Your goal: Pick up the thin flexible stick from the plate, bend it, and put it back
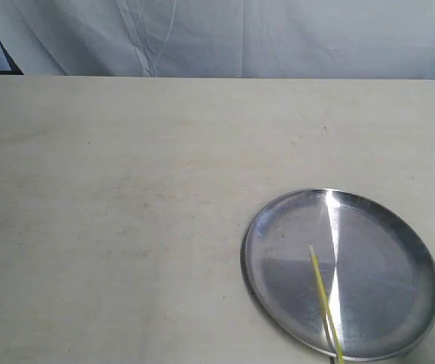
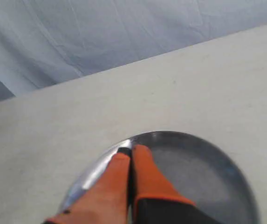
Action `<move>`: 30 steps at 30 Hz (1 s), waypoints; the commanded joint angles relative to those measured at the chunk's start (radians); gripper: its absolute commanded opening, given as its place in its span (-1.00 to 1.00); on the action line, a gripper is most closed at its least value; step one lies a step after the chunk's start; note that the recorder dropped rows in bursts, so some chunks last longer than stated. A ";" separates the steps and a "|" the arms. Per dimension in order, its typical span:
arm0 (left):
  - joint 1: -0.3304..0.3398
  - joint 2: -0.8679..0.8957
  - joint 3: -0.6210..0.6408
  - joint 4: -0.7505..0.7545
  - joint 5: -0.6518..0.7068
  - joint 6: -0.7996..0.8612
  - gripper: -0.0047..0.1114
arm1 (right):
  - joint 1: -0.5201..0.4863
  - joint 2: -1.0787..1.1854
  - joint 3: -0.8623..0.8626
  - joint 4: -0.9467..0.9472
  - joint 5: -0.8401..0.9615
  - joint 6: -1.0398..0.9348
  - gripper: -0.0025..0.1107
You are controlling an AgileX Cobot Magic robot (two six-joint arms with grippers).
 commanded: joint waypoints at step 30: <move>-0.003 -0.004 -0.008 -0.004 -0.010 0.004 -0.92 | -0.007 0.634 -0.702 -0.254 0.721 -0.065 -0.96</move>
